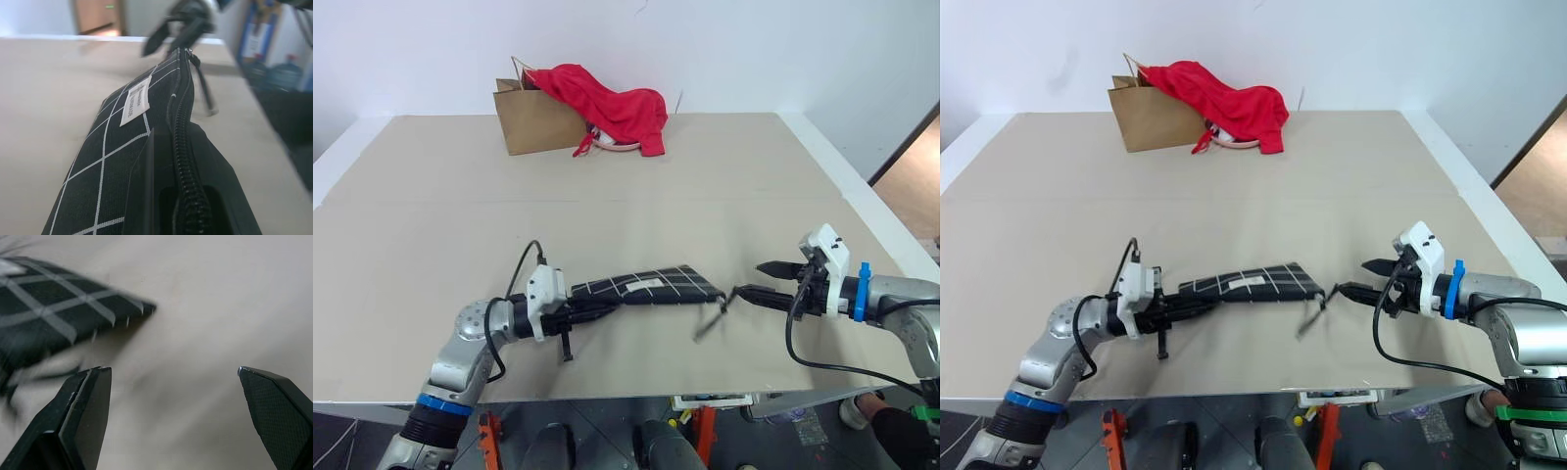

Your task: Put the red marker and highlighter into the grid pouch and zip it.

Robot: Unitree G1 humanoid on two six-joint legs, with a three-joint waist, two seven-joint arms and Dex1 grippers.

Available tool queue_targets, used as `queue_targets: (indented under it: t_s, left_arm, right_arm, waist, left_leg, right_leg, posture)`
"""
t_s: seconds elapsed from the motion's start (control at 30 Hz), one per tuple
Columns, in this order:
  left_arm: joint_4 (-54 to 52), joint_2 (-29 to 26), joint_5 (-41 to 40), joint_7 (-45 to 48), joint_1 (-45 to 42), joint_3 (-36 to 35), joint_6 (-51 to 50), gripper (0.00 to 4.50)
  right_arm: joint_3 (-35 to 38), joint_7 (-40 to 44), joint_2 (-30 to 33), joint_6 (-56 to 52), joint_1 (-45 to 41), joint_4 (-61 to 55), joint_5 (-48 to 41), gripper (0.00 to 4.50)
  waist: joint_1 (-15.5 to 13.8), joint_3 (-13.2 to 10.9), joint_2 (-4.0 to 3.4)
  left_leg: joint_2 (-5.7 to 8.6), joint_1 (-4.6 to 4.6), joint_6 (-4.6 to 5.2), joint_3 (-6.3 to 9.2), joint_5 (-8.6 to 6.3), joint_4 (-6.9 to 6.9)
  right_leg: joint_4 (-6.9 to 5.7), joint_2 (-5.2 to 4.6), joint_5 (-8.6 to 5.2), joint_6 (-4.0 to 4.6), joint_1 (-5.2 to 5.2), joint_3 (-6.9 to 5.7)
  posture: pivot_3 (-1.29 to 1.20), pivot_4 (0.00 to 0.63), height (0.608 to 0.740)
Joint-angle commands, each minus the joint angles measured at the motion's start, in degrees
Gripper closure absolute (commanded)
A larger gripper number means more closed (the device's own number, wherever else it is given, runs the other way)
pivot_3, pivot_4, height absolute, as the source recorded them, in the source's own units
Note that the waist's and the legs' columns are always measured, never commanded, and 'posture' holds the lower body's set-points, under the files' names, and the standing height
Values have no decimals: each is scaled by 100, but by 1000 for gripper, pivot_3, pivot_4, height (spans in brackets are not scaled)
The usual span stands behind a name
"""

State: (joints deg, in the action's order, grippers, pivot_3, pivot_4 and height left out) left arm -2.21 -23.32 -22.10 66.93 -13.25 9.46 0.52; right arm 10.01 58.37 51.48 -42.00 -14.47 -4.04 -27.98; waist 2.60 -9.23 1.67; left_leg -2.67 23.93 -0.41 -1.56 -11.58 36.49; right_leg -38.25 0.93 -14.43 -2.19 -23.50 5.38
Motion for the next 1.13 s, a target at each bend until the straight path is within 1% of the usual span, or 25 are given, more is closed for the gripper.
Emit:
queue_targets:
  t_s: [0.03,0.07,0.1,0.2,0.23,0.27,0.33,0.4,0.53,0.63,0.7,0.8,0.87,0.93,1.03,1.13]
  left_arm:
    - [394,-13,217,110,-229,65,321,4500]
    - [511,-23,264,126,-287,84,328,3746]
    - [593,-42,288,152,-344,102,285,3381]
    - [545,-81,7,119,-480,-28,-238,2015]
    - [483,-102,-73,90,-482,-79,-374,1304]
    - [414,-127,-130,65,-465,-116,-496,1001]
    - [163,-246,-237,-34,-335,-199,-842,24]
    - [-193,-444,-498,-22,-135,-285,-1347,24]
    - [-978,-1067,-1227,-120,401,-644,-2641,24]
    - [-1415,-1536,-1633,-501,905,-1161,-3443,24]
    - [-1545,-1735,-1894,-881,1163,-1668,-3911,24]
    - [-1536,-1701,-2226,-1659,1298,-2551,-4282,24]
    - [-1370,-1711,-2435,-1971,1241,-2943,-4572,24]
    - [-1131,-1694,-2379,-2201,1209,-3332,-4438,24]
    - [-1020,-1657,-2425,-2370,1184,-3613,-4398,24]
    - [-990,-1523,-2424,-2484,1148,-3689,-4289,24]
  right_arm:
    - [157,-48,14,81,-21,-232,-82,59]
    - [146,-52,12,85,-21,-235,-75,0]
    - [145,-53,12,87,-23,-234,-74,0]
    - [327,70,11,113,22,-237,-237,0]
    - [405,117,5,137,38,-235,-310,0]
    - [467,155,1,165,48,-218,-371,0]
    - [593,249,-24,320,66,-163,-463,0]
    - [705,322,-67,459,67,-97,-554,0]
    - [883,471,-67,533,30,106,-730,0]
    - [968,515,4,555,39,221,-746,0]
    - [1017,510,39,572,21,318,-734,0]
    - [1085,466,68,626,-43,507,-692,0]
    - [1107,458,77,659,-81,609,-674,0]
    - [1108,412,71,676,-122,684,-655,0]
    - [1063,352,33,691,-172,734,-655,0]
    - [993,284,-33,709,-235,763,-638,0]
  waist:
    - [0,0,0]
    - [0,0,0]
    - [1,0,0]
    - [-1,0,0]
    - [-2,0,0]
    - [-3,0,0]
    - [-1,0,0]
    - [2,0,0]
    - [17,-2,0]
    - [14,-3,0]
    - [14,-3,0]
    - [12,-4,0]
    - [8,-4,0]
    - [8,-4,0]
    - [9,-4,0]
    - [9,-4,0]
  left_leg:
    - [0,-7,0,0,0,0]
    - [1,-9,0,-1,0,1]
    - [1,-10,1,-4,1,2]
    - [3,-5,1,-7,0,5]
    - [4,-3,1,-7,0,4]
    - [4,-2,1,-8,-1,4]
    - [5,3,5,-7,-5,3]
    - [3,3,6,-3,-8,1]
    - [0,1,7,-1,-9,-3]
    - [-4,-3,7,0,-10,-5]
    - [-6,-6,7,0,-9,-4]
    - [-7,-9,7,-2,-9,-2]
    - [-4,-9,6,-3,-8,3]
    - [-1,-9,6,-5,-8,3]
    - [4,-9,6,-9,-9,2]
    - [5,-8,3,-8,-10,-4]
  right_leg:
    - [0,0,0,0,5,1]
    - [0,0,1,0,7,3]
    - [0,-1,2,-1,8,6]
    - [2,-3,3,-9,7,13]
    - [3,-5,0,-15,7,13]
    - [2,-6,-2,-17,7,13]
    - [3,-7,-7,-20,5,12]
    - [3,-5,-11,-18,5,10]
    - [1,-5,-16,-11,4,6]
    - [0,-7,-19,-7,5,1]
    - [-1,-11,-19,-5,6,0]
    - [-1,-20,-19,-6,8,0]
    - [-1,-23,-20,-4,12,-1]
    - [0,-24,-20,-5,12,1]
    - [1,-23,-19,-7,10,3]
    - [1,-22,-22,-8,7,2]
  posture:
    - [0,150,740]
    - [0,150,740]
    - [0,150,740]
    - [0,150,740]
    - [0,150,740]
    - [0,150,740]
    - [0,150,740]
    - [0,150,740]
    - [0,150,740]
    - [0,150,740]
    - [0,150,740]
    - [0,150,740]
    - [0,150,740]
    - [0,150,740]
    - [0,150,740]
    - [0,150,740]
